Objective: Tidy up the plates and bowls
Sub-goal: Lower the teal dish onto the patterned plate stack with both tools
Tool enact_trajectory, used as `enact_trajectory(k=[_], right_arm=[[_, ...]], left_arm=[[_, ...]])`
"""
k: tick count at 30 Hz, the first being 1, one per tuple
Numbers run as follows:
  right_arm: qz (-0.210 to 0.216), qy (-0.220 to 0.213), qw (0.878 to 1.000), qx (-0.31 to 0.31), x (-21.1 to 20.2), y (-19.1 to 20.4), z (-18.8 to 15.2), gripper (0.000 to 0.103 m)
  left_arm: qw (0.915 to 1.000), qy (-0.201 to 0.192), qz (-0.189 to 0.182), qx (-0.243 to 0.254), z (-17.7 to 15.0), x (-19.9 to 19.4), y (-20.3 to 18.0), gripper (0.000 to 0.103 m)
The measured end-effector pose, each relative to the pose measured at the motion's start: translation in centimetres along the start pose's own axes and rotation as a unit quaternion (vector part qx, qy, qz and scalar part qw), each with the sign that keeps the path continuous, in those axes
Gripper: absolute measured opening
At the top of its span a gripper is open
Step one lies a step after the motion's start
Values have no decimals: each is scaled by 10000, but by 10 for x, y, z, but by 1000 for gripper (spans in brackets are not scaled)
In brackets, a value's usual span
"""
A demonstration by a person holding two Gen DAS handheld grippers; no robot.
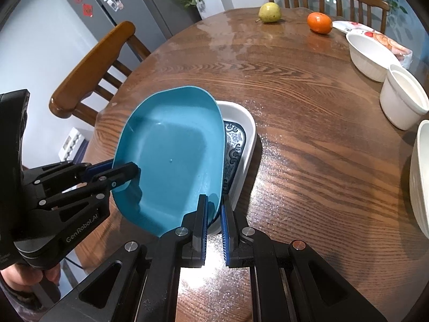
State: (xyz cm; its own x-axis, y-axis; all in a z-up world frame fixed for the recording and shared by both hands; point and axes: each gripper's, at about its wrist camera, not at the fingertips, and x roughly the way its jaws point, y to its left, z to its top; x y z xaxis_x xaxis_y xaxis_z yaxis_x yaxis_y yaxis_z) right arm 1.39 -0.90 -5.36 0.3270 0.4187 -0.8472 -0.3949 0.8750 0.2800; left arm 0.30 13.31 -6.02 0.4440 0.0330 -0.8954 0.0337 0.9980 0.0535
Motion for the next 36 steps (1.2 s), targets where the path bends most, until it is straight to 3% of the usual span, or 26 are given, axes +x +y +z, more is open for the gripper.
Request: enact_trajectory(k=[36], right_arm=[[-74,150,9999,-15,11,0,8,11]], left_arm=[[9999,123,50,15,7,14,-1,13]])
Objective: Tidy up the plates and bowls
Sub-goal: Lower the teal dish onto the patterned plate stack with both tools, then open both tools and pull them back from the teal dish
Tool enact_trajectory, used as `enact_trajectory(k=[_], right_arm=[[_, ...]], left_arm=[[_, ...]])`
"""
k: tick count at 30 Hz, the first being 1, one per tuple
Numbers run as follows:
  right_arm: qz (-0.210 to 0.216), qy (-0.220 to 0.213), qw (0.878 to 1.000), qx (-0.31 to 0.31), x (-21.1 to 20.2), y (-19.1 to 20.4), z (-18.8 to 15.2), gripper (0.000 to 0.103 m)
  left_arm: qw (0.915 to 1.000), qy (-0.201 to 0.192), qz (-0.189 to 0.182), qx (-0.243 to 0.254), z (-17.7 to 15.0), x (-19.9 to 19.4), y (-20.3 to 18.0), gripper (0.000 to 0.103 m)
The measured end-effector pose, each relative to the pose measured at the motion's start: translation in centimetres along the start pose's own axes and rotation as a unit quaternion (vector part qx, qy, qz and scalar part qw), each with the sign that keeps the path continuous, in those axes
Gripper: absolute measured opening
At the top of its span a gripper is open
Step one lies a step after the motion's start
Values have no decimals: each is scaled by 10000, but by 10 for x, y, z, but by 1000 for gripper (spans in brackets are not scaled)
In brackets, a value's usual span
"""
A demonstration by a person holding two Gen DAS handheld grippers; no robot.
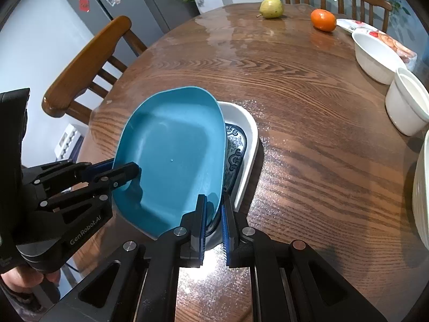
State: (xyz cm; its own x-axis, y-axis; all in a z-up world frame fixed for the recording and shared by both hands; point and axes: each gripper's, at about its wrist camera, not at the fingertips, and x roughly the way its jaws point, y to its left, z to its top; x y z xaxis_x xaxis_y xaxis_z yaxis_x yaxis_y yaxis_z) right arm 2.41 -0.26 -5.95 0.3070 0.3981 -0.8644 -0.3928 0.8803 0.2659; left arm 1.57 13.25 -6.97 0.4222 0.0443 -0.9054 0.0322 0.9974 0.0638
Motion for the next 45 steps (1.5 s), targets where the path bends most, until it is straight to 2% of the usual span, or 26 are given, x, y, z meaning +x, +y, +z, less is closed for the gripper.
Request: enact_trajectory(k=[34,40,42,44,45], right_arm=[[-109,-126,9998,-96,-2,-1,6,13],[-159,-240,9996,-72,-9,-3,5,13],[-177,-276,9995,-36,-12,-4,4,14],[-180,-304,9994,-6,-14,-7,4,15],[-184,-317,9993,11,-15,-8,4,23]], left_arm=[[9996,-172,217,-4,6,-7,2,17],[9994,-235,243,-38,6,-12,2,33],[9993,-258,279,-63,6,-14,3,43],[9990,-292,320,-74,6,-16,4,64],[9988,-321,349,-79,5,-18,4,67]])
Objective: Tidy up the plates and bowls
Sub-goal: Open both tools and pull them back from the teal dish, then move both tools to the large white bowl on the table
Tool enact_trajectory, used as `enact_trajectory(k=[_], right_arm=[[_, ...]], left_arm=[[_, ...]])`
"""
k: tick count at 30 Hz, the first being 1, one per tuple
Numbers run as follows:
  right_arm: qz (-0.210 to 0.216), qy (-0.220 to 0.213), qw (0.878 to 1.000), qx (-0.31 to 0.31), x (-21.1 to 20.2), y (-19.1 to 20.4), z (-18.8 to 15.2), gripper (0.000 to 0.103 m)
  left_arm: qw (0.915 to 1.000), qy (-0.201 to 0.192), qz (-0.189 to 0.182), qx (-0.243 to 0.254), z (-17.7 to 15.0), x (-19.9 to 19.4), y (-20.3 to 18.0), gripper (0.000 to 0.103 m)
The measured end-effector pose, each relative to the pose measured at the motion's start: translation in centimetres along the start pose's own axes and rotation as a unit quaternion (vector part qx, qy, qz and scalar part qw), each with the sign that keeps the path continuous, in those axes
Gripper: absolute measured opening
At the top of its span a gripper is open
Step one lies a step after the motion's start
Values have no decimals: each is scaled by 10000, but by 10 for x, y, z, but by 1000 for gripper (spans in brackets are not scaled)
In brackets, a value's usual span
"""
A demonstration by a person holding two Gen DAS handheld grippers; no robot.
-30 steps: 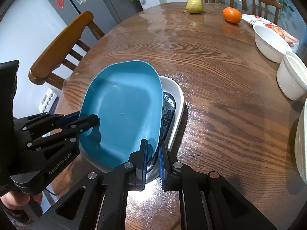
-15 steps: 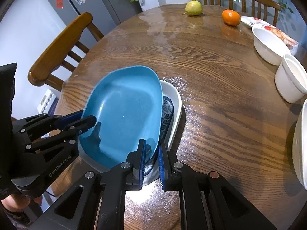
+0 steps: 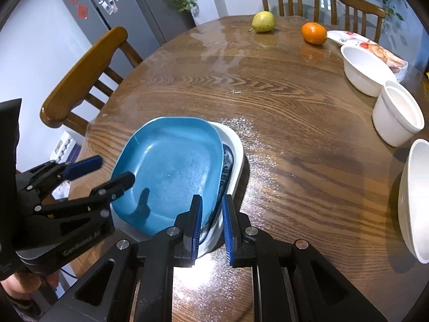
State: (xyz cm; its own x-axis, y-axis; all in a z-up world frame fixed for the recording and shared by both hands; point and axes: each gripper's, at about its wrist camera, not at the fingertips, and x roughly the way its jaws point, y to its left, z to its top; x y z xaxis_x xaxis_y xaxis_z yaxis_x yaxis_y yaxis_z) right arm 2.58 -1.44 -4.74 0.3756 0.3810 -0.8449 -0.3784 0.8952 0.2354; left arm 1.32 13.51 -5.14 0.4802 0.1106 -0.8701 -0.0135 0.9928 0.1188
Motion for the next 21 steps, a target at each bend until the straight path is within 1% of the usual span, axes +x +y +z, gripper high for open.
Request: enact_trajectory(k=[1,2,3,5,6,8,9,13,16,21], right_arm=[[-7,-22,10000,23,-2,-1,0,28],[-15,-57,10000,50,-4,-3,-1,41],[-39,-116,9999,86,-6,-5,-2,51],[-72,-204,9997,106,-10,-6,-3,57],[-71,-227,9997,105,-12,-6,-2,57],[-25,-257,9996,110,-15,-7,-2,57],[1,-273,9996,115,-16,-7,-1,57],[103,-428,9990,99,-25,-11,-3,58],[127,-610,9980,93,-35,-17,-5,58],[104,-801,9964,262,-50,-34,-8,59]], left_arm=[[10000,-17,18,-1,0,-1,0,71],[10000,-35,35,-7,0,-3,0,75],[10000,-45,45,-16,0,-4,0,77],[10000,-66,64,-30,0,-6,0,81],[9999,-73,78,-40,-1,-6,-1,82],[9999,-86,110,-59,0,-7,-1,89],[9999,-102,113,-73,0,-9,-1,90],[9995,-223,98,-208,2,-15,-2,101],[9989,-361,25,-291,4,-21,-6,102],[9985,-450,-49,-306,9,-27,-16,102]])
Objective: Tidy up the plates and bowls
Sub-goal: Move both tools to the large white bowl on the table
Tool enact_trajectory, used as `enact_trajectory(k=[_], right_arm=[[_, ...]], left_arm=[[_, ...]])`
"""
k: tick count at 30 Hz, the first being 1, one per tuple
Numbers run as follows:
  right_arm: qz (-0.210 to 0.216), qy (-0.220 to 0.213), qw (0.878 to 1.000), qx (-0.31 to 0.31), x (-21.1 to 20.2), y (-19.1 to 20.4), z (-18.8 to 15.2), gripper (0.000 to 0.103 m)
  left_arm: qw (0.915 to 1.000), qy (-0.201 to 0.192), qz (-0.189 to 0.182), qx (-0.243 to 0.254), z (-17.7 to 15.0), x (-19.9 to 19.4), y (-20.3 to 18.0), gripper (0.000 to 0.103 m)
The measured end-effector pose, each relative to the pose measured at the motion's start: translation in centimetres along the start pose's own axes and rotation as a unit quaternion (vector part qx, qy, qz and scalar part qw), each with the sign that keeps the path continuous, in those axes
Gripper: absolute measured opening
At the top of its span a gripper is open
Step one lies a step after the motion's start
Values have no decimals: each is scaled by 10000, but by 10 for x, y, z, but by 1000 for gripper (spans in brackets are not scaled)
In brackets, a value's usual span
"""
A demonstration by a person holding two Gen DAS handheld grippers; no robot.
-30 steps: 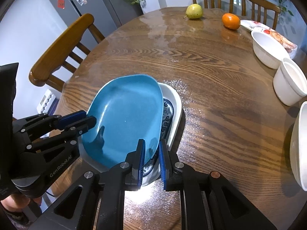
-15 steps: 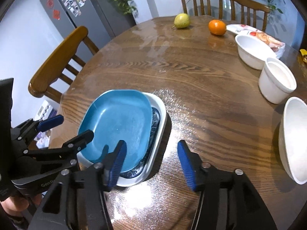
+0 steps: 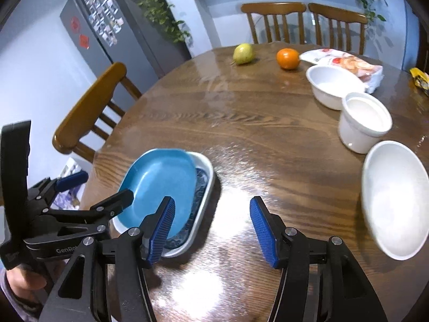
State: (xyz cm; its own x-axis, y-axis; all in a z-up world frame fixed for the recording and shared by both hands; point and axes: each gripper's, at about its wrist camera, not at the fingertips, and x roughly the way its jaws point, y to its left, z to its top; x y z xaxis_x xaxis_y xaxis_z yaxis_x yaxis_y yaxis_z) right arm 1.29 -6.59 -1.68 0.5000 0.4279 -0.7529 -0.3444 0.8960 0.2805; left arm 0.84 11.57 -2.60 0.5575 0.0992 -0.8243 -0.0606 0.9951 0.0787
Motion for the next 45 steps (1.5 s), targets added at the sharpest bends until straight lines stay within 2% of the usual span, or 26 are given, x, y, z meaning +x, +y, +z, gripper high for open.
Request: enact_trajectory(k=[11,25,32,38,45], right_arm=[[-287,-310,9989,207,-35,-43,-3,59],[-872,-647,9894,963,-84,-125,-12,59],[-1242,-410,9838,1226,-94,-170,-22,59],[-1286,-299,9793,1532,-93,-206,-32,60],[-1185,-160,9803,1573,-77,-231,-29,60]], left_arm=[[9993,-191,-308,32,9,-12,-39,102],[9942,-290,-821,633,21,-18,-116,102],[9896,-147,-1108,901,22,-15,-166,102],[9887,-79,-1244,832,31,-6,-200,102],[9896,-41,-1159,850,39,6,-236,102]])
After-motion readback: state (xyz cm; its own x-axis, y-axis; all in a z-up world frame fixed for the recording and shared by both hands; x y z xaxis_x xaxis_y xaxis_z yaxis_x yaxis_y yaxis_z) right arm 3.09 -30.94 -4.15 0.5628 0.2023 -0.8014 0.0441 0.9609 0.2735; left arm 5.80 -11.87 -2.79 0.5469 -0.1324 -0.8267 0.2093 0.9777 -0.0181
